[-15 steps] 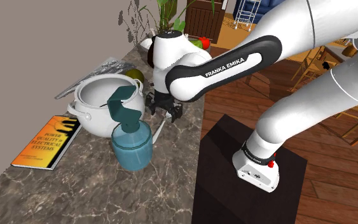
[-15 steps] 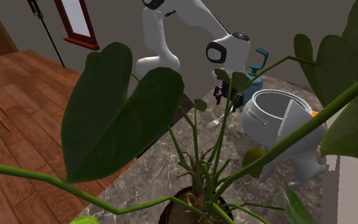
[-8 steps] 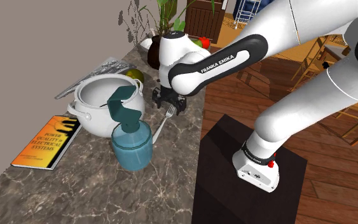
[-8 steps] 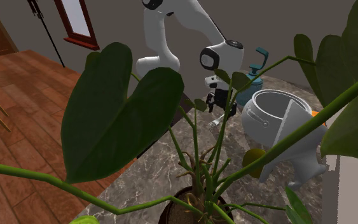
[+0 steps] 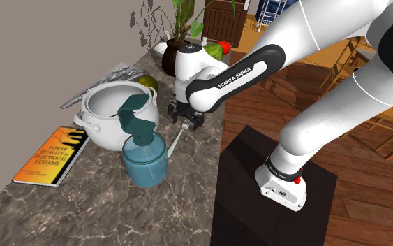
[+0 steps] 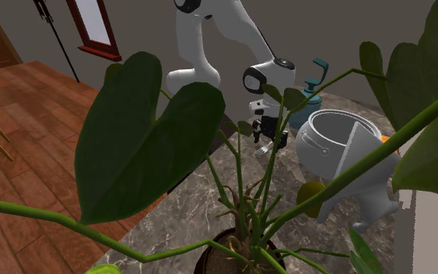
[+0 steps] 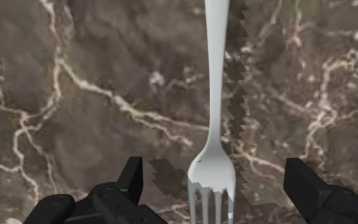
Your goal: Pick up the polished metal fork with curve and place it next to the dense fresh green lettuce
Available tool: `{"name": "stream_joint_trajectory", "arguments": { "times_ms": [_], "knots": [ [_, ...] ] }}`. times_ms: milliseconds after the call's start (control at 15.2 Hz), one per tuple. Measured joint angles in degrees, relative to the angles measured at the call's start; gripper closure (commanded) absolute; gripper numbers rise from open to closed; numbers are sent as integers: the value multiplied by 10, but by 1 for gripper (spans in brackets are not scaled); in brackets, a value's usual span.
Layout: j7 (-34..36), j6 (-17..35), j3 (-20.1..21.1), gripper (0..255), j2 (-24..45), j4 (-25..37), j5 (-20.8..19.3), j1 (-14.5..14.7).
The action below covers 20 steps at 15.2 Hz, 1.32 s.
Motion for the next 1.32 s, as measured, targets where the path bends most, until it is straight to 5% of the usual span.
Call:
{"name": "stream_joint_trajectory", "arguments": {
  "times_ms": [264,330,1320],
  "knots": [
    [0,1,0,0,1,0,0,0],
    [0,1,0,255,1,0,0,0],
    [-14,-39,-12,255,-30,12,16,10]
  ]
}}
